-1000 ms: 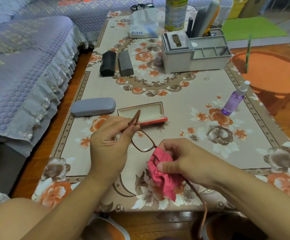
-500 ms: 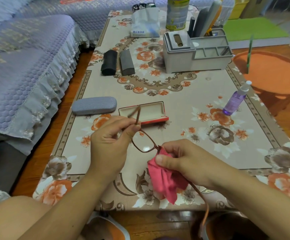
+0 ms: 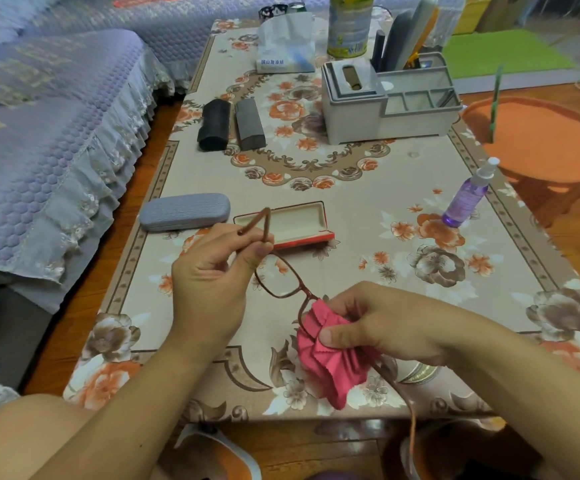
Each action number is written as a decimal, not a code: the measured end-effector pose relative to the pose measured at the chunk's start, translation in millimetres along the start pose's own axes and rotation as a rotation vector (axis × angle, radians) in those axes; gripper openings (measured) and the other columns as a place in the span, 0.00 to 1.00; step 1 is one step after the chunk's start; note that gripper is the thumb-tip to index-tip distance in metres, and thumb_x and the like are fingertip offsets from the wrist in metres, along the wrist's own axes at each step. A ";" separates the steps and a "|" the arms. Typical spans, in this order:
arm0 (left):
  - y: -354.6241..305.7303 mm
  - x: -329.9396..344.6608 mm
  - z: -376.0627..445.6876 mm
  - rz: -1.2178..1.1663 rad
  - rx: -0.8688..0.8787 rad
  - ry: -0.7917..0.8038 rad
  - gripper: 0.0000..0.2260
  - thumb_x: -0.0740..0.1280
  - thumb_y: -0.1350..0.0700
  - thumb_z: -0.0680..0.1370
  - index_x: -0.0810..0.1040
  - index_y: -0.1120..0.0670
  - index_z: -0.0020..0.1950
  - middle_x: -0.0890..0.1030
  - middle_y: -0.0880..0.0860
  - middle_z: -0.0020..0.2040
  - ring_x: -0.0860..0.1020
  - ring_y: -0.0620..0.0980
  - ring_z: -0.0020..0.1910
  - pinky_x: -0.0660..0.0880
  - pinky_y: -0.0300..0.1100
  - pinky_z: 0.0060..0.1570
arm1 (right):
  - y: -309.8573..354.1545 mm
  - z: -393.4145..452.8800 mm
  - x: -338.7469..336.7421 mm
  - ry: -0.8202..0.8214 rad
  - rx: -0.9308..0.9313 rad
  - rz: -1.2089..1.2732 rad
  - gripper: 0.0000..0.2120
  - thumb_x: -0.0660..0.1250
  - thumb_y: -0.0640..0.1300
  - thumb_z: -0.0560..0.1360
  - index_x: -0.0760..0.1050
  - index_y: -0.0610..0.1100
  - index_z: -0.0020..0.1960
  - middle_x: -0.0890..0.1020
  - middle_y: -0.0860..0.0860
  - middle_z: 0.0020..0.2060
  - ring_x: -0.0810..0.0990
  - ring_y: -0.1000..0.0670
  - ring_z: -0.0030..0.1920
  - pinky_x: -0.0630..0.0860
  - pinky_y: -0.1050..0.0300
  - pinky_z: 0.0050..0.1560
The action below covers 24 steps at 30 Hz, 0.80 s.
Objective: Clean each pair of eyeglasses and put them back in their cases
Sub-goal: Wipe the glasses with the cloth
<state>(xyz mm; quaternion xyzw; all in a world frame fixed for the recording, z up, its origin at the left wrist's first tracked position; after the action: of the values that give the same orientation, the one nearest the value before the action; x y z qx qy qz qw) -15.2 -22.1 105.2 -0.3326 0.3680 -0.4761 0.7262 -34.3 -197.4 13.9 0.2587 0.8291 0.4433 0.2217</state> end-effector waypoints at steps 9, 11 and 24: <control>12.9 -5.6 -1.6 -0.072 -0.103 -0.037 0.04 0.73 0.55 0.76 0.84 0.49 0.51 0.85 0.44 0.45 0.82 0.45 0.48 0.76 0.36 0.52 | 3.8 2.7 0.2 -0.118 -0.093 0.070 0.11 0.72 0.50 0.78 0.83 0.41 0.50 0.86 0.36 0.44 0.84 0.30 0.46 0.80 0.31 0.52; 11.9 -5.5 -0.5 -0.059 -0.081 -0.015 0.04 0.74 0.55 0.76 0.84 0.48 0.50 0.84 0.48 0.45 0.82 0.47 0.48 0.76 0.38 0.52 | 3.0 4.5 2.7 -0.088 -0.103 0.109 0.10 0.69 0.44 0.80 0.81 0.37 0.51 0.85 0.35 0.42 0.83 0.36 0.40 0.82 0.40 0.46; 29.9 -3.2 0.1 -0.099 -0.198 0.017 0.05 0.73 0.52 0.73 0.84 0.47 0.48 0.86 0.40 0.44 0.82 0.42 0.46 0.77 0.34 0.42 | 1.5 0.8 6.5 0.054 -0.051 0.179 0.17 0.65 0.48 0.82 0.79 0.32 0.54 0.85 0.34 0.45 0.85 0.32 0.43 0.83 0.37 0.49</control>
<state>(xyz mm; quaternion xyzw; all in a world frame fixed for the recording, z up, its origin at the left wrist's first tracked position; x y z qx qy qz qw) -2.6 -9.3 81.0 -0.4164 0.4024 -0.4753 0.6624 -38.5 -192.1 13.9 0.3142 0.7968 0.4890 0.1653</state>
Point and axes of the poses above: each hand's wrist, its own z-axis towards the middle knuckle, its own x-axis out of the palm, y = z × x, the point moved 10 cm from there along z, towards the middle knuckle
